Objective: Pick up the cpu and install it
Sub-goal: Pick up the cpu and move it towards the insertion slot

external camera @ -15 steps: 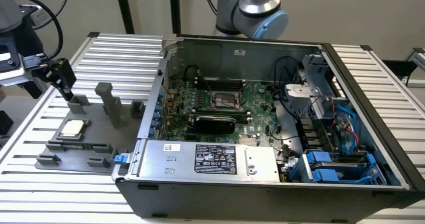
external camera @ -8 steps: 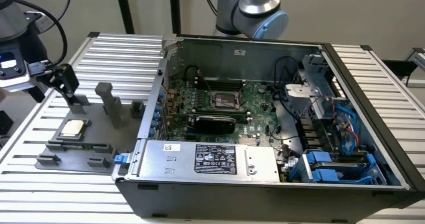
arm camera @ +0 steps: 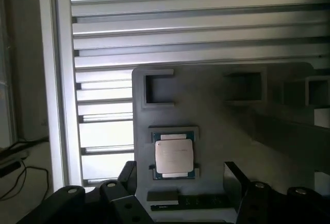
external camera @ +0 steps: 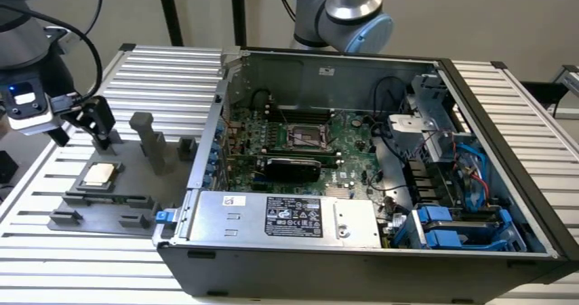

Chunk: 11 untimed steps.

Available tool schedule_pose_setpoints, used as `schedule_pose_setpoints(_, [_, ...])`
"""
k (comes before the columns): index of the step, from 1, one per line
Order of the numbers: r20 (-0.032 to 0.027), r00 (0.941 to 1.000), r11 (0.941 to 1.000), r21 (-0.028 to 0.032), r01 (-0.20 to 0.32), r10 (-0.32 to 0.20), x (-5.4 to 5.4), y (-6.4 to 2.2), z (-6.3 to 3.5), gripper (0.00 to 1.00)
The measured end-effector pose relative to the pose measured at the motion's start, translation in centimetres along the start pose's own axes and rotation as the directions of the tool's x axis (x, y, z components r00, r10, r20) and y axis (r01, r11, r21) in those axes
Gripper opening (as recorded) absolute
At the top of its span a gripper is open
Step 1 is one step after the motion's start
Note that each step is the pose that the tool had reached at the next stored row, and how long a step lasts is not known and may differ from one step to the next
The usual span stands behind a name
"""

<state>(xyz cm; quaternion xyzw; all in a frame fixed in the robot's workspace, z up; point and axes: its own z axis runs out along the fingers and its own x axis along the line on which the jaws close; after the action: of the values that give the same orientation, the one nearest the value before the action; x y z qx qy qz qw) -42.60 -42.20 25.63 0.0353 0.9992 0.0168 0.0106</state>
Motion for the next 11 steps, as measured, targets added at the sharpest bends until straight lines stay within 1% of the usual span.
schedule_pose_setpoints(4, [0.0000, 1.0000, 1.0000, 0.0000, 0.000, 0.000, -0.3, -0.32, 0.72, 0.77])
schedule_pose_setpoints(8, [0.0001, 1.0000, 1.0000, -0.0001, 0.000, 0.000, -0.4, -0.85, 1.44, 0.77])
schedule_pose_setpoints(11, [0.0000, 1.0000, 1.0000, 0.0000, 0.000, 0.000, -0.4, -1.05, 1.98, 0.77])
